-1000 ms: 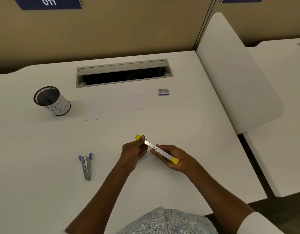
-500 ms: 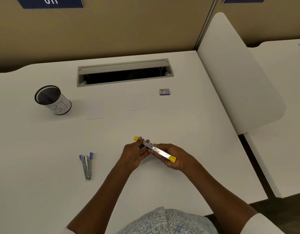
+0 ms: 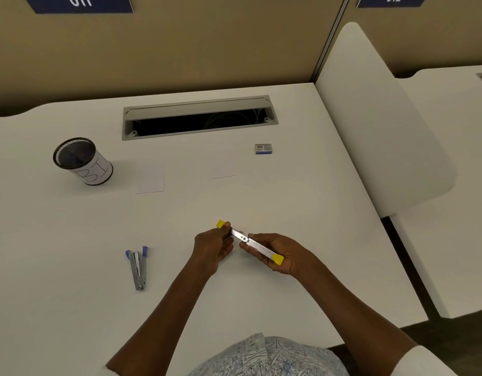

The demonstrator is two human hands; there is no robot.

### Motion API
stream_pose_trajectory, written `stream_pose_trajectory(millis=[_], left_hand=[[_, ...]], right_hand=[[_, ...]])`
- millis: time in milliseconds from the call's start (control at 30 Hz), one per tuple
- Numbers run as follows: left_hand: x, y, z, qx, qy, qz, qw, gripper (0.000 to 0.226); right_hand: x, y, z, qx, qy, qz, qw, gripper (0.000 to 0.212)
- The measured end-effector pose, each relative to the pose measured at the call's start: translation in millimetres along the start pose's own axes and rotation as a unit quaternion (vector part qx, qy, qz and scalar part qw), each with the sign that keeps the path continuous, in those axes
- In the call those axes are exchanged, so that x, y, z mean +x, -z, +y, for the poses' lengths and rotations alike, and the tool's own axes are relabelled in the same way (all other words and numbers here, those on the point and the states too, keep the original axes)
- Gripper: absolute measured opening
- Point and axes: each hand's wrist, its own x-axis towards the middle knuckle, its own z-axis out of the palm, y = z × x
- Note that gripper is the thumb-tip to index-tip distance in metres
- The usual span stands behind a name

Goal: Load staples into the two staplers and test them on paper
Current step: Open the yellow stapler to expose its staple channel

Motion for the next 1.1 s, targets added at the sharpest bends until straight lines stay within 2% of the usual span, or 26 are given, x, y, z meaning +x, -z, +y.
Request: stream_pose_trajectory(millis=[67,133,267,333,467,533,700,800,867,1100], left_hand=[[1,3,1,0.0,-0.013,0.007,1.0,0.018],[1,8,3,0.008,-0.036,0.002,0.999,0.018],[1,16,4,0.034,-0.085,-0.019,0.996,0.018],[1,20,6,0.039,-0.104,-0.034,0.993,0.018],[2,22,12,0.056,-0.141,-0.025,0.988,0.017],[3,21,17,0.039,-0.15,-0.013,0.988,0.013],[7,13,33,0.0,-0.173,-0.01,0.985,0.015],[14,9,41,0.033,-0.215,0.003,0.976,0.013],[20,8,44,0.083,-0.249,0.028,0.965,0.01],[42,14,47,0.267,-0.346,0.083,0.896,0.007]], right_hand=[[2,1,1,-0.074,0.025,-0.007,0.997,0.018],[3,1,2,-0.186,0.087,-0.011,0.979,0.018],[-1,-1,3,-0.37,0.2,0.025,0.907,0.027],[-2,-4,0,-0.456,0.258,0.033,0.851,0.024],[1,-10,-10,-0.612,0.378,0.061,0.692,0.017],[2,-13,-16,-0.639,0.407,0.066,0.649,0.016],[8,-25,-39,-0.667,0.455,0.076,0.585,0.014],[14,-36,-55,-0.701,0.472,0.06,0.531,0.012],[20,-41,-64,-0.716,0.478,0.053,0.507,0.01],[49,-46,-75,-0.725,0.487,0.052,0.485,0.01]])
